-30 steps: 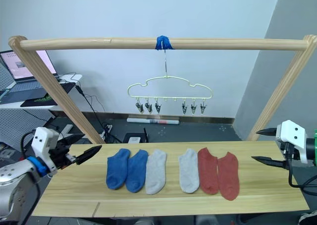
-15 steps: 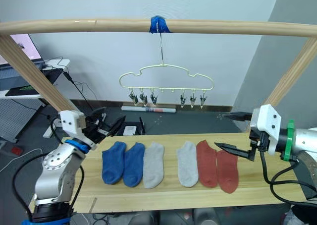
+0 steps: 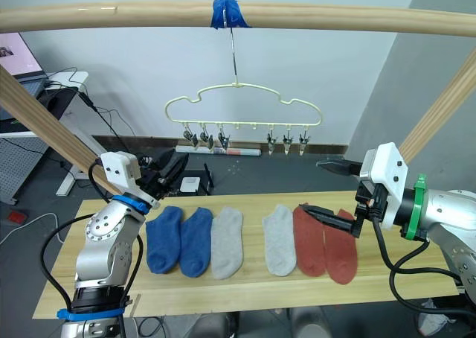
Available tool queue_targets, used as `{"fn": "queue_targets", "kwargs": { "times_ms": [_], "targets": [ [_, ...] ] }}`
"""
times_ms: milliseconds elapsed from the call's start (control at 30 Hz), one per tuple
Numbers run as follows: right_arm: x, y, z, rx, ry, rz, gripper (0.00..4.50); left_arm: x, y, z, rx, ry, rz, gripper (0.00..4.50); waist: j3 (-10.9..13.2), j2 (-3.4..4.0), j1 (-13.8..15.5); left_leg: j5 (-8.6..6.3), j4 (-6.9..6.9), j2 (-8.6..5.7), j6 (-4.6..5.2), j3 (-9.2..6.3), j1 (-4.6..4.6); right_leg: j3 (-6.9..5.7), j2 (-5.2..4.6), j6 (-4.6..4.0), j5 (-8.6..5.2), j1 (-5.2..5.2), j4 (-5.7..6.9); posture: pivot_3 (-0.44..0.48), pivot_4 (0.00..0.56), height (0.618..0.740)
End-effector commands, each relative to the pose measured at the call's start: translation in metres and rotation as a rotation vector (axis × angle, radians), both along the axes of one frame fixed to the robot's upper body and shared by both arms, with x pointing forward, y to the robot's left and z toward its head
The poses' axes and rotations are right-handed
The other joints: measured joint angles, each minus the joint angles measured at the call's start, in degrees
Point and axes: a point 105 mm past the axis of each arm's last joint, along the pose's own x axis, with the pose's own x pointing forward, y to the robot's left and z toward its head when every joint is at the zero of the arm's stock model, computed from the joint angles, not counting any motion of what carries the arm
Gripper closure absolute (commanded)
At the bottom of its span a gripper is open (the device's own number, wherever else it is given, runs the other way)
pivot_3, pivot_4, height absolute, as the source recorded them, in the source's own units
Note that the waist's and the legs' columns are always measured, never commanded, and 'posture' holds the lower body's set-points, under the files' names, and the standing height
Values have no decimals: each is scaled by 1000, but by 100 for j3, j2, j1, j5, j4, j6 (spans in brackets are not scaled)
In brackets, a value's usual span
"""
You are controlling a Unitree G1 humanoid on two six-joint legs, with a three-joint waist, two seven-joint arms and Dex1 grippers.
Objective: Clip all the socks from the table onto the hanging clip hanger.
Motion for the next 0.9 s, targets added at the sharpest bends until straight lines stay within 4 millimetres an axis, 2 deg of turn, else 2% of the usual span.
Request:
{"fn": "queue_targets", "kwargs": {
  "times_ms": [33,700,900],
  "targets": [
    [-7,8,7,12,-29,39,0,3,-1,8,-3,-49,22,2678,29,-6,-53,0,-1,1,0,2,-1,3,3,0,0,-2,0,-361,283,740],
    [-5,26,24,55,-55,102,0,18,1,19,-103,-86,78,2678,179,-51,-208,-5,-1,9,-1,42,-3,56,26,27,12,-19,-14,-368,292,740],
    [-6,31,26,60,-59,119,0,21,0,26,-140,-103,82,2678,182,-51,-208,-4,7,9,0,49,-88,67,27,5,35,-110,0,-372,293,740]
  ]
}}
